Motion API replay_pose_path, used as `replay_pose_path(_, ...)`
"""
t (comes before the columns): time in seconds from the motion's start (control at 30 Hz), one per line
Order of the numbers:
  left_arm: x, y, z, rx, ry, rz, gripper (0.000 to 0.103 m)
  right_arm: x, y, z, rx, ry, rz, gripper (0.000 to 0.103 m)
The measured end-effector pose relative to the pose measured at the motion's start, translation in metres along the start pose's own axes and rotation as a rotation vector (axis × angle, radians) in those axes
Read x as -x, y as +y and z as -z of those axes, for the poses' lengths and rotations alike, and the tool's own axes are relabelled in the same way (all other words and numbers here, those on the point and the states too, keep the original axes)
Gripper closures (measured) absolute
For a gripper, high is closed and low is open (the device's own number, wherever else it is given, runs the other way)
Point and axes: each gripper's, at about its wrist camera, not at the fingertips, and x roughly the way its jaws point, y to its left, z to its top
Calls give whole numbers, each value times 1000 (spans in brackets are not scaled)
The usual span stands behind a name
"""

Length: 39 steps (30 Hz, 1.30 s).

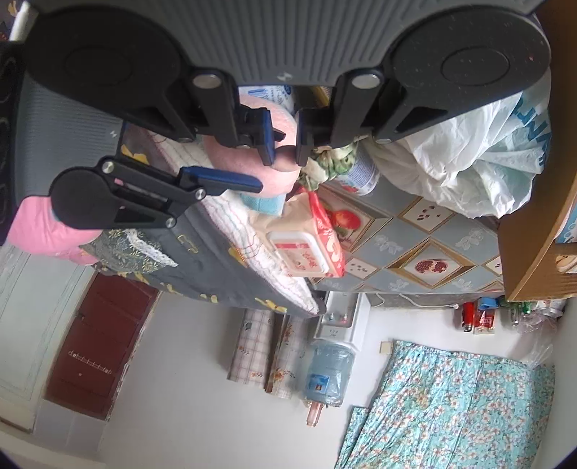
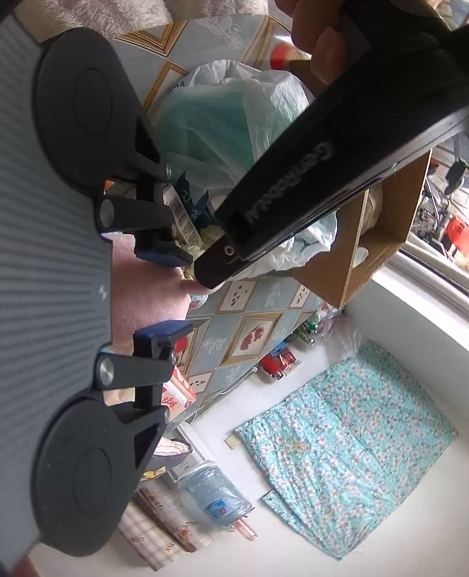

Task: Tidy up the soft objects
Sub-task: 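Lift the pink plush toy off the pile with the right gripper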

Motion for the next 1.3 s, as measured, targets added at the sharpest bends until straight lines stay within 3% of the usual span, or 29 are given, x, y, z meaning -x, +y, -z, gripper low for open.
replay_pose_path(0.13,10,3,-2,26,-48,20,76,1,-20,5,-120,-3,2,79)
replay_pose_path(0.27,15,6,-1,31,-89,-15,68,9,-44,19,-293,-10,-5,82)
replay_pose_path(0.33,10,5,0,5,-69,-34,63,12,-59,28,-394,-16,-11,83)
replay_pose_path(0.47,-6,-9,10,-90,-6,-7,38,18,-89,58,-608,-33,-32,85)
replay_pose_path(0.67,-34,-44,23,-228,33,29,23,18,-106,92,-804,-47,-78,87)
replay_pose_path(0.9,-56,-70,23,-272,-14,59,18,18,-110,99,-875,-44,-121,87)
replay_pose_path(1.0,-68,-77,21,-272,-2,39,18,18,-109,95,-867,-41,-129,87)
replay_pose_path(1.13,-79,-73,18,-217,24,13,33,17,-106,88,-835,-30,-136,87)
replay_pose_path(1.3,-79,-65,18,-184,27,32,34,14,-102,76,-768,-33,-137,84)
